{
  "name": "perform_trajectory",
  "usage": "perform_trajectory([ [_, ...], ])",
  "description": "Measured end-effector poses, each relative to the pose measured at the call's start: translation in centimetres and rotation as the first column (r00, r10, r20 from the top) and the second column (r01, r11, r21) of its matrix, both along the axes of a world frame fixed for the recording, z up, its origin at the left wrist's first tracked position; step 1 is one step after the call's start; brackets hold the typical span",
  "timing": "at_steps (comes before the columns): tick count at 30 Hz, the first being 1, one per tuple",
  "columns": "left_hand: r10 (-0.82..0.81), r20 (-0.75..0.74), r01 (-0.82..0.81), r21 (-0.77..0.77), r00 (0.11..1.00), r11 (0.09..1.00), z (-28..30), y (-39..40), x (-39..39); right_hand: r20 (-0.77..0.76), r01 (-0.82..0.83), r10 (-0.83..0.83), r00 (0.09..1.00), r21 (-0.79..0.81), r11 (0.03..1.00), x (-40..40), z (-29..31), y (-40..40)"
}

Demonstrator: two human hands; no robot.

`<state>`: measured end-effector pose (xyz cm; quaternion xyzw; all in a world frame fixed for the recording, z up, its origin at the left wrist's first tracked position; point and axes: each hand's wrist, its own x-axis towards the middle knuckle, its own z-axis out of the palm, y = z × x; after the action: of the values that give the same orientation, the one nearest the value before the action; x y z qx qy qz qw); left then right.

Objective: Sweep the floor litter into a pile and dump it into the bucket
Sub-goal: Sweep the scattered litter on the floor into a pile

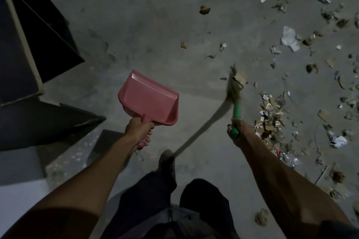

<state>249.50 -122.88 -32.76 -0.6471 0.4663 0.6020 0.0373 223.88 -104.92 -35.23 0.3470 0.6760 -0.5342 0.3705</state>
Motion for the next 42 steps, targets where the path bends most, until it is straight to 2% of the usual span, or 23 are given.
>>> perform_trajectory([
  [3, -0.022, 0.002, 0.022, -0.020, 1.000, 1.000, 0.8, -1.6, -1.0, -0.073, -0.071, 0.071, 0.995, 0.002, 0.997, -0.3, 1.6, -1.3],
  [8, -0.054, 0.029, 0.056, -0.060, 0.998, 0.997, 2.2, -5.0, -3.0, -0.132, -0.396, 0.393, 0.910, 0.001, 0.918, 3.0, 3.5, -4.2],
  [11, -0.089, 0.084, 0.097, -0.097, 0.992, 0.991, 2.5, -7.8, -4.4, -0.177, -0.590, 0.585, 0.792, 0.025, 0.807, 3.4, 3.0, -7.1],
  [15, -0.124, 0.157, 0.148, -0.152, 0.980, 0.977, 2.3, -12.5, -7.3, -0.164, -0.810, 0.816, 0.554, 0.123, 0.574, 0.7, 0.5, -13.1],
  [18, -0.143, 0.194, 0.177, -0.174, 0.971, 0.969, 1.8, -16.7, -10.1, -0.114, -0.845, 0.850, 0.515, 0.100, 0.526, -2.3, -1.3, -18.3],
  [20, -0.166, 0.216, 0.204, -0.168, 0.962, 0.964, 1.6, -19.5, -12.4, -0.056, -0.815, 0.818, 0.572, 0.074, 0.575, -4.6, -2.3, -21.2],
  [22, -0.183, 0.232, 0.225, -0.170, 0.955, 0.959, 1.9, -21.8, -14.8, 0.004, -0.696, 0.696, 0.718, 0.051, 0.717, -7.3, -3.1, -23.4],
  [24, -0.195, 0.218, 0.232, -0.162, 0.956, 0.959, 2.3, -23.8, -17.5, 0.073, -0.513, 0.510, 0.857, 0.021, 0.858, -10.4, -3.3, -24.9],
  [27, -0.199, 0.179, 0.225, -0.142, 0.964, 0.964, 2.8, -26.1, -20.9, 0.158, -0.173, 0.180, 0.971, -0.060, 0.983, -16.0, -3.3, -25.3],
  [29, -0.222, 0.155, 0.241, -0.117, 0.963, 0.963, 2.9, -27.4, -22.5, 0.194, 0.010, 0.003, 0.981, -0.067, 0.998, -19.8, -2.9, -24.5],
  [31, -0.246, 0.148, 0.263, -0.108, 0.958, 0.959, 2.9, -28.8, -23.8, 0.211, 0.122, -0.115, 0.971, -0.023, 0.992, -23.2, -2.3, -23.8],
  [34, -0.296, 0.128, 0.310, -0.110, 0.946, 0.944, 2.8, -30.4, -25.4, 0.142, 0.219, -0.224, 0.964, 0.049, 0.974, -26.4, -0.8, -23.6],
  [36, -0.326, 0.120, 0.339, -0.120, 0.938, 0.933, 3.0, -31.1, -26.2, 0.068, 0.299, -0.300, 0.952, 0.018, 0.954, -26.3, 0.6, -24.6],
  [38, -0.343, 0.116, 0.356, -0.126, 0.932, 0.926, 3.2, -31.7, -27.1, -0.003, 0.303, -0.303, 0.953, -0.009, 0.953, -24.2, 2.2, -25.9],
  [42, -0.381, 0.109, 0.391, -0.098, 0.918, 0.915, 3.8, -32.4, -28.6, -0.080, 0.120, -0.116, 0.990, 0.035, 0.992, -18.3, 3.9, -28.2],
])
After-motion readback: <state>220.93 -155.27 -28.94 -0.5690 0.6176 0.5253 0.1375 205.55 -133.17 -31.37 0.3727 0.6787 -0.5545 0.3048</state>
